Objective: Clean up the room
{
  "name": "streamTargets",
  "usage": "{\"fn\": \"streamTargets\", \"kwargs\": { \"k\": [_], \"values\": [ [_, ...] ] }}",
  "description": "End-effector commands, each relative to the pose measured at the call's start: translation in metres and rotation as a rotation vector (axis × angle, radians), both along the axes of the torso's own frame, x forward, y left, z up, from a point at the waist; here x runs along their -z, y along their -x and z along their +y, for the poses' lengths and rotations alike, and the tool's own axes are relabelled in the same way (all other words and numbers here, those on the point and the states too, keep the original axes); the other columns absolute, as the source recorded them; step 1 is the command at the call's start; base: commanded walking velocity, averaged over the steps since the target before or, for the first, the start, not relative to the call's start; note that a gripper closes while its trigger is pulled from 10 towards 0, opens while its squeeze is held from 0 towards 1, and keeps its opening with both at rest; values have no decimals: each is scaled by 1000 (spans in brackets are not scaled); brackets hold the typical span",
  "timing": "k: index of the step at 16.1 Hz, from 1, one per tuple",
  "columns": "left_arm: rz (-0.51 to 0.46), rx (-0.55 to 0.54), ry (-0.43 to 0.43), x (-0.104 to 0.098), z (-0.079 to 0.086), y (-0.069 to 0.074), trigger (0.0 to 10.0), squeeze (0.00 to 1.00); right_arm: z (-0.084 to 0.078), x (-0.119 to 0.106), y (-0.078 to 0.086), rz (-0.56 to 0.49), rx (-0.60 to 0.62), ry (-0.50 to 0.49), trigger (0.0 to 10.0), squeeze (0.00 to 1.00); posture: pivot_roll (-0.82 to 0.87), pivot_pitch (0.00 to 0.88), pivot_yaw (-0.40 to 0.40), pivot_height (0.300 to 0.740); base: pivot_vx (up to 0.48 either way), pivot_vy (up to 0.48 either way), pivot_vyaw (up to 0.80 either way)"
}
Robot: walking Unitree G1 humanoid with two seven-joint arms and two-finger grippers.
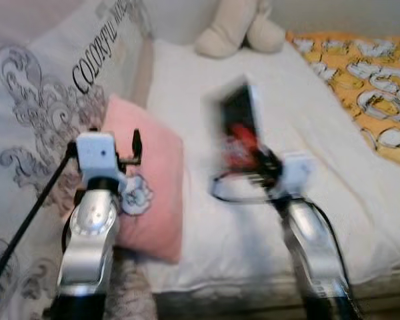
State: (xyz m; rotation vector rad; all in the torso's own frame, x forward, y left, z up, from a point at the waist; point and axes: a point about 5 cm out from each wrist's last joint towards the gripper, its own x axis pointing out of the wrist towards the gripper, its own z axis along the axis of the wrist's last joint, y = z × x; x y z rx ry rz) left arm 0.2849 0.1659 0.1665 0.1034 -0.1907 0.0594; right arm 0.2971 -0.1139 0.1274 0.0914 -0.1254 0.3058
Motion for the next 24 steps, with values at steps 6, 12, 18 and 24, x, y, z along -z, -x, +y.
{"fn": "streamTargets", "kwargs": {
  "k": [6, 12, 18, 24],
  "values": [
    [-46, -14, -41, -27, 19, -1, 10000, 0, 43, 63, -20, 452, -228, -336, 0, 0, 92, 24, 98, 740, 0, 0, 0],
    [-43, 55, -114, -37, 17, 15, 10000, 0, 70, 73, -23, 538, -241, -453, 0, 0, 156, 74, 133, 740, 0, 0, 0],
    [-47, 100, -122, -41, 9, 19, 10000, 0, 6, 87, -29, 565, -37, -587, 0, 0, 144, 70, 129, 740, 0, 0, 0],
    [158, 453, 7, -13, -35, 32, 10000, 0, -25, 110, -14, 592, 51, -290, 0, 0, 123, 67, 131, 740, 0, 0, 0]
  ]
}}
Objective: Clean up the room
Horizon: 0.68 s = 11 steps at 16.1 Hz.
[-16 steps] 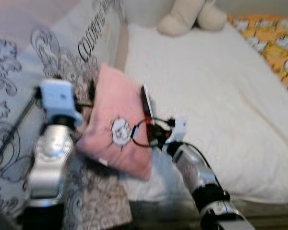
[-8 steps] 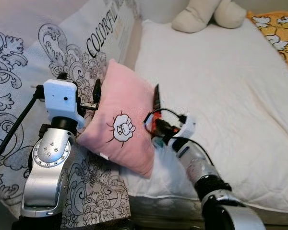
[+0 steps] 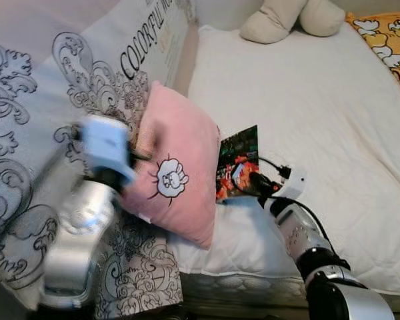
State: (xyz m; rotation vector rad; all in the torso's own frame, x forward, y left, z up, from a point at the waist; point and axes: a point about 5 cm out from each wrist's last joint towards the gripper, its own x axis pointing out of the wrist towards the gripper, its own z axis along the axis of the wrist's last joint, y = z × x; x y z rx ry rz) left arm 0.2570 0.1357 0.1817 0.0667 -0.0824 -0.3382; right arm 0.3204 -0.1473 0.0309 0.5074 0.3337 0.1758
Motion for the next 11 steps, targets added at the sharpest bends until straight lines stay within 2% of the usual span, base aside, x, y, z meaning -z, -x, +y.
{"fn": "streamTargets", "kwargs": {
  "k": [1, 2, 3, 5, 8, 11],
  "values": [
    [69, 123, 0, 7, -11, 10, 10000, 0, 8, 18, 12, 82, -58, 86, 0, 0, 125, 68, 131, 740, 0, 0, 0],
    [103, 179, -17, 11, -15, 15, 10000, 0, 4, 22, 15, 98, -59, 144, 0, 0, 131, 67, 129, 740, 0, 0, 0],
    [143, 253, -35, 15, -19, 24, 10000, 0, -4, 25, 18, 112, -56, 242, 0, 0, 132, 65, 128, 740, 0, 0, 0],
    [205, 341, -74, 21, -22, 32, 10000, 0, -14, 25, 18, 108, -60, 358, 0, 0, 138, 59, 123, 740, 0, 0, 0],
    [241, 376, -113, 24, -17, 35, 10000, 0, -13, 26, 17, 105, -103, 475, 0, 0, 138, 54, 121, 740, 0, 0, 0],
    [253, 397, -120, 24, -20, 38, 10000, 0, -5, 27, 17, 114, -134, 534, 0, 0, 142, 46, 120, 740, 0, 0, 0]
  ]
}}
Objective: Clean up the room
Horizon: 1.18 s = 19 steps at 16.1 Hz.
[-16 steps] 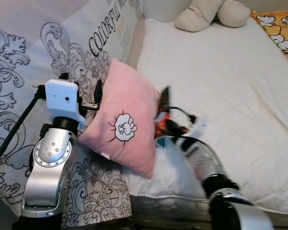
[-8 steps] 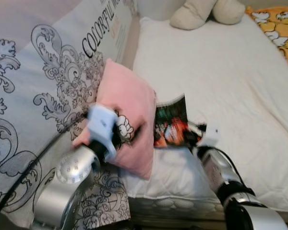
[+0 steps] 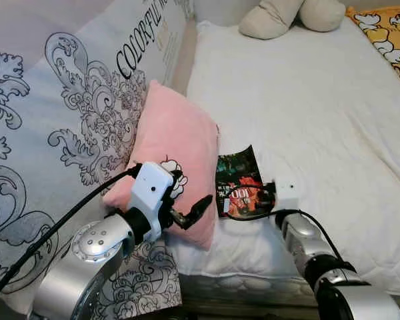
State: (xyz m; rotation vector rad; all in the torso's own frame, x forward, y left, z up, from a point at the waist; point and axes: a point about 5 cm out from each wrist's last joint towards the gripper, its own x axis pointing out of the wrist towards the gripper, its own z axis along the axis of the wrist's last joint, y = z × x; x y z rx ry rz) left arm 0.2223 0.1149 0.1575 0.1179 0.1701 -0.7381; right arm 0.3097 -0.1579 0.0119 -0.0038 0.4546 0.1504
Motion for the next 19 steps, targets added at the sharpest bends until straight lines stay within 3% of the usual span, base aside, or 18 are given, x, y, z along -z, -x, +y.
{"fn": "streamTargets", "kwargs": {
  "k": [1, 4, 7, 9, 10, 11, 12, 15, 17, 18, 19],
  "values": [
    [6, 13, -14, 0, 0, 4, 10000, 0, 7, 7, 5, 51, -32, 20, 0, 0, 144, 46, 116, 740, 0, 0, 0],
    [4, 5, -28, 0, 3, 1, 10000, 0, 33, 17, 11, 144, 64, -195, 0, 0, 133, 39, 108, 740, 0, 0, 0],
    [8, 25, -13, 1, -4, 2, 10000, 0, 51, 18, 13, 175, 109, -284, 0, 0, 123, 37, 113, 740, 0, 0, 0],
    [7, 32, -19, 2, -5, 1, 10000, 0, 58, 14, 10, 162, 72, -258, 0, 0, 123, 32, 109, 740, 0, 0, 0],
    [2, 34, -19, 1, -6, -1, 10000, 0, 57, 13, 8, 167, 79, -236, 10000, 0, 122, 32, 108, 740, 0, 0, 0],
    [1, 35, -19, 1, -6, -2, 10000, 0, 58, 11, 6, 166, 76, -240, 10000, 0, 121, 30, 105, 740, 0, 0, 0],
    [0, 37, -22, 2, -6, -3, 10000, 0, 61, 9, 5, 177, 79, -274, 10000, 1000, 121, 23, 102, 740, 0, 0, 0],
    [-12, 36, -31, 1, -6, -7, 10000, 0, 63, 6, 2, 176, 89, -308, 10000, 1000, 116, 8, 96, 740, 0, 0, 0],
    [-25, 38, -27, 0, -9, -11, 10000, 0, 60, 1, -2, 128, 71, -269, 10000, 1000, 104, 0, 91, 740, 0, 0, 0],
    [-26, 39, -27, 0, -9, -12, 10000, 0, 58, -1, -4, 132, 110, -321, 10000, 1000, 96, 0, 86, 740, 0, 0, 0],
    [-22, 34, -20, 1, -9, -13, 10000, 0, 57, -4, -6, 100, 83, -292, 10000, 1000, 86, 0, 83, 740, 0, 0, 0]
  ]
}}
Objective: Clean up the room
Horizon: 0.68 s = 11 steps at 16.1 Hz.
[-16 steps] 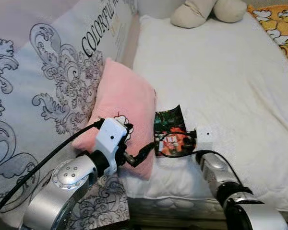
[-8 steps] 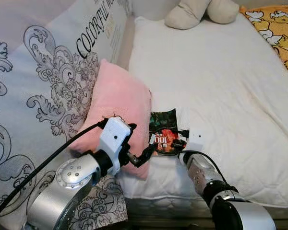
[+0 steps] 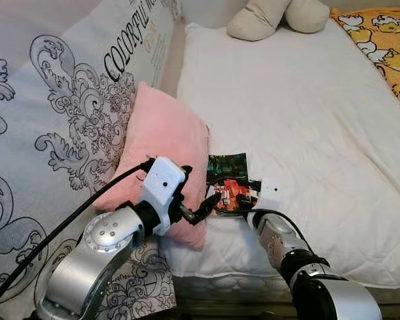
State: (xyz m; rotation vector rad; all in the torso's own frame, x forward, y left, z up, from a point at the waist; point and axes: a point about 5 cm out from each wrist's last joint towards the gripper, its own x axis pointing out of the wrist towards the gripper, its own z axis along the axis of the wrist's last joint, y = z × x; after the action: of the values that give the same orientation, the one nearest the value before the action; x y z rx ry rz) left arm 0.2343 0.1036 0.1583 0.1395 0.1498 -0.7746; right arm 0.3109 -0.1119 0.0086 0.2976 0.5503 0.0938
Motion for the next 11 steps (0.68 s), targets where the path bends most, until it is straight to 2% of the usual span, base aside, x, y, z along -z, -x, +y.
{"fn": "streamTargets", "kwargs": {
  "k": [1, 2, 4, 6, 7, 8, 9, 11],
  "values": [
    [24, -33, 15, 6, 4, -3, 10000, 0, 8, -10, -3, -91, -73, 69, 10000, 1000, 61, 0, 80, 740, 0, 0, 0],
    [25, -50, 35, 8, 4, -6, 10000, 0, 4, -7, 0, -102, -78, 108, 10000, 1000, 47, 0, 74, 740, 0, 0, 0],
    [27, -75, 64, 10, 4, -10, 10000, 0, 0, -5, 6, -119, -91, 124, 10000, 1000, 27, 0, 68, 740, 0, 0, 0],
    [32, -113, 61, 19, 6, -19, 10000, 0, -6, -2, 19, -162, -106, 163, 10000, 1000, -8, 0, 57, 740, 0, 0, 0],
    [33, -119, 65, 20, 7, -20, 10000, 0, -7, -3, 20, -170, -104, 171, 10000, 1000, -10, 0, 56, 740, 0, 0, 0],
    [44, -157, 101, 21, 10, -26, 10000, 0, -14, -3, 26, -180, -89, 187, 10000, 1000, -25, 0, 56, 740, 0, 0, 0],
    [61, -234, 182, 21, 17, -33, 10000, 0, -23, -7, 34, -214, -58, 214, 10000, 1000, -34, 0, 59, 740, 0, 0, 0],
    [85, -301, 265, 22, 26, -34, 10000, 0, -31, -15, 43, -262, -39, 246, 10000, 1000, -42, 0, 58, 740, 0, 0, 0]
  ]
}}
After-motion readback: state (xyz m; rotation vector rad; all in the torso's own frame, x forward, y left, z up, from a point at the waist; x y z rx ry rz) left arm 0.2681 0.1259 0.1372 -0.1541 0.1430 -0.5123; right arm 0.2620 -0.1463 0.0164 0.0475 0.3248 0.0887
